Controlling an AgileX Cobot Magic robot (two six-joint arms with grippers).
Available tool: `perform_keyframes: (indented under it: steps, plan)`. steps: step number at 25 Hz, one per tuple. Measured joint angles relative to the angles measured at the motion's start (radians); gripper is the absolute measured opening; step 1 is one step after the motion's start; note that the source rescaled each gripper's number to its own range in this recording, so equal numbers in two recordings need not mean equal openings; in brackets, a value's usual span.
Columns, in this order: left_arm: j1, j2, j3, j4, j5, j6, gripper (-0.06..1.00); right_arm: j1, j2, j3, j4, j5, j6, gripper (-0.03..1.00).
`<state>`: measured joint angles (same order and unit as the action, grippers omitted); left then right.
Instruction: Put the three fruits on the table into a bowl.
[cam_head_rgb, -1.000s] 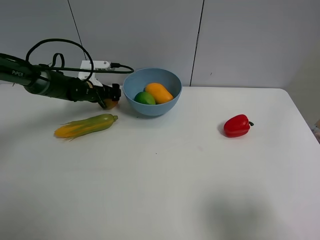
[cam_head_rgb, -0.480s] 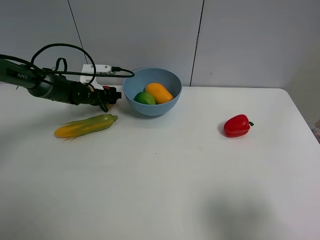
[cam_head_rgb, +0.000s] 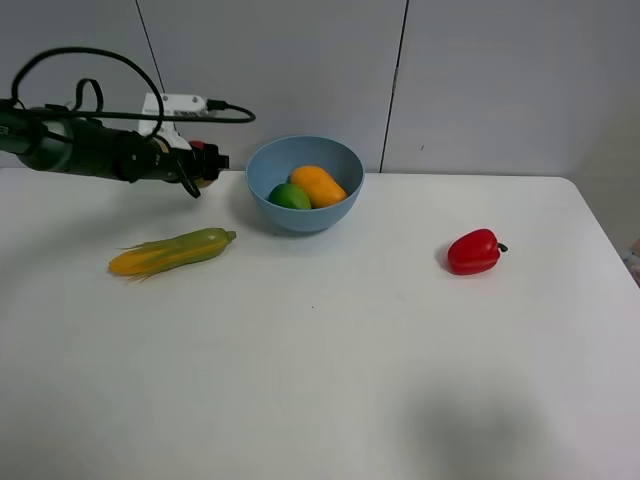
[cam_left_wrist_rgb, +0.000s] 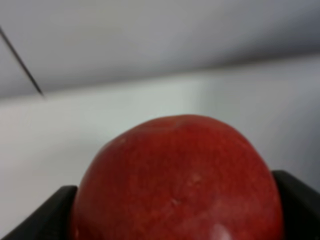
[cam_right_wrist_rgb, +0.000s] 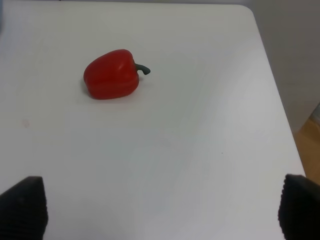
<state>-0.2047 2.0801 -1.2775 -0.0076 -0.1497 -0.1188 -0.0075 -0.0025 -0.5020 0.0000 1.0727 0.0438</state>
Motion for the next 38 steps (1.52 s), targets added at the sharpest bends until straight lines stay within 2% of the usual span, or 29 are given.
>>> perform_keyframes:
  steps: [4,9,16,21,22,23,24,25,26,28,31,34,38]
  plan:
    - [-0.012,-0.122,-0.001,-0.001,0.015,0.000,0.01,0.000,0.000,0.000,0.000,0.000,0.000,0.77]
    - [-0.127,-0.161,-0.001,-0.001,0.051,0.000,0.01,0.000,0.000,0.000,0.000,0.000,0.000,0.77]
    - [-0.300,-0.073,-0.087,-0.039,0.049,0.000,0.01,0.000,0.000,0.000,0.000,0.000,0.000,0.77]
    - [-0.353,0.036,-0.148,-0.076,0.056,0.000,0.02,0.000,0.000,0.000,0.000,0.000,0.000,0.77]
    - [-0.356,0.045,-0.150,-0.081,0.058,0.000,0.13,0.000,0.000,0.000,0.000,0.000,0.000,0.77]
    - [-0.356,0.051,-0.150,-0.087,0.058,0.000,0.30,0.000,0.000,0.000,0.000,0.000,0.000,0.77]
    - [-0.356,0.051,-0.150,-0.089,0.059,0.000,0.52,0.000,0.000,0.000,0.000,0.000,0.000,0.77]
    - [-0.356,0.051,-0.150,-0.091,0.059,0.000,0.67,0.000,0.000,0.000,0.000,0.000,0.000,0.77]
    - [-0.356,0.050,-0.152,-0.092,0.058,0.000,0.75,0.000,0.000,0.000,0.000,0.000,0.000,0.77]
    - [-0.356,0.048,-0.155,-0.093,0.057,0.000,0.82,0.000,0.000,0.000,0.000,0.000,0.000,0.77]
    - [-0.356,0.036,-0.159,-0.095,0.063,-0.001,0.83,0.000,0.000,0.000,0.000,0.000,0.000,0.77]
    - [-0.352,-0.035,-0.159,-0.095,0.115,-0.001,0.84,0.000,0.000,0.000,0.000,0.000,0.000,0.77]
    - [-0.319,-0.241,-0.159,-0.067,0.230,0.000,0.84,0.000,0.000,0.000,0.000,0.000,0.000,0.77]
